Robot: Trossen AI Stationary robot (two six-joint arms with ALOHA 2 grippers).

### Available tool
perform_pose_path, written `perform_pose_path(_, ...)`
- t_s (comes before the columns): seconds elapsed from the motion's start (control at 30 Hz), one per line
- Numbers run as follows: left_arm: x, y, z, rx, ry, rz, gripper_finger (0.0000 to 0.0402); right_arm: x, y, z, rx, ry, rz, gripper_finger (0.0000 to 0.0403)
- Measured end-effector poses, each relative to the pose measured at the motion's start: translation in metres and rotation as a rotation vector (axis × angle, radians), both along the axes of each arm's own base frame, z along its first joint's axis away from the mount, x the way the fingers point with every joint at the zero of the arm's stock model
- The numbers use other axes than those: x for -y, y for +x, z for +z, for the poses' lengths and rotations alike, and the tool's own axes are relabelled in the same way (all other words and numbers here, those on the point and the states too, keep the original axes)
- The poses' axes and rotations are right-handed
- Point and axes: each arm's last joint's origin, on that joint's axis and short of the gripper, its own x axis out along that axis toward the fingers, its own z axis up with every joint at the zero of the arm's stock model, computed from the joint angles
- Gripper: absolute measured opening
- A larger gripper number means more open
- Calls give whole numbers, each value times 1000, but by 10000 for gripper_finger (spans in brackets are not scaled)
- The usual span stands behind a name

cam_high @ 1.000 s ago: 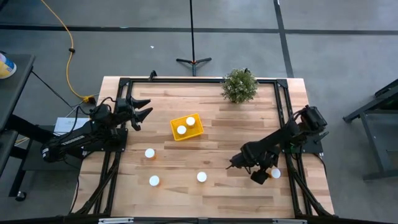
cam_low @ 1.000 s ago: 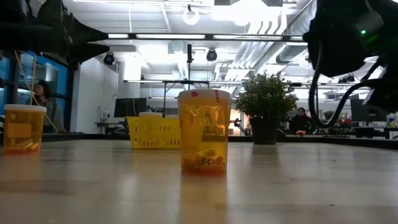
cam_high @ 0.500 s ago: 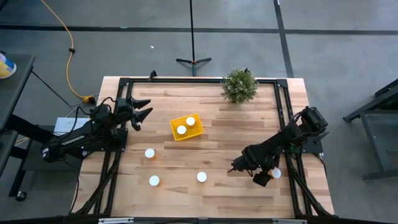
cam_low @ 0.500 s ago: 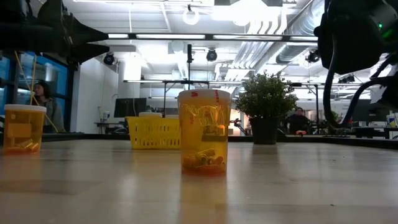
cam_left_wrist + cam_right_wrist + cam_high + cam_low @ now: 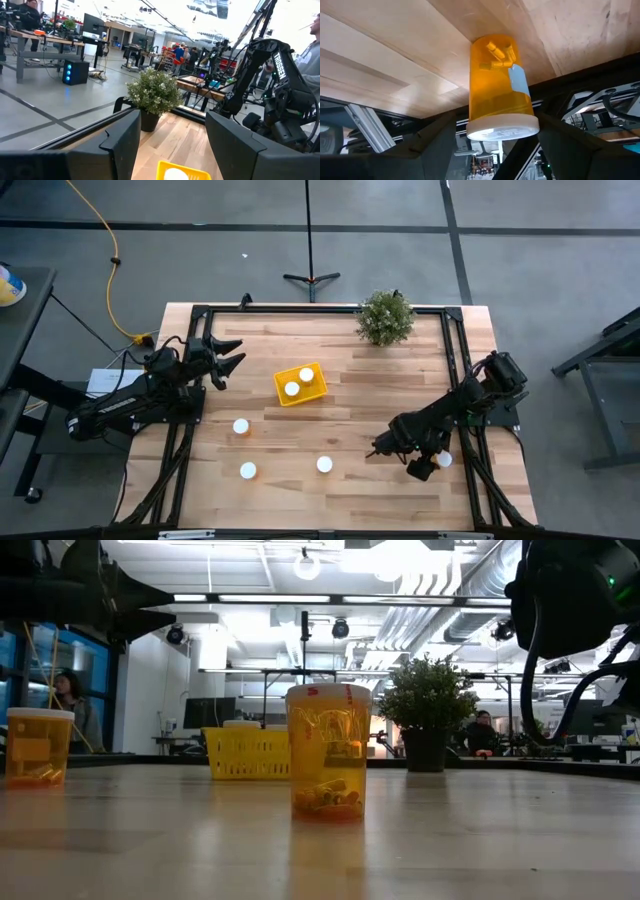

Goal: Pick and place pill bottles into a basket
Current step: Put the orange pill bottle into the yellow bin

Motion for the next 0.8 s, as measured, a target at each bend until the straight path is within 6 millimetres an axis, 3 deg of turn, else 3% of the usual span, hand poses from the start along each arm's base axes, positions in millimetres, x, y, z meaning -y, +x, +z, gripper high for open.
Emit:
perform_pose_path(0.23, 0, 0, 0, -2, -1, 0, 259, 0, 0, -1, 15, -15, 13, 255)
perform_pose_path(0.57, 0, 0, 0, -2, -1, 0, 259, 1, 1, -1, 23, -38, 19, 188)
perform_pose_path(0.8, 0, 0, 0, -3, -1, 0, 259, 1, 1, -1, 27, -35, 23, 183)
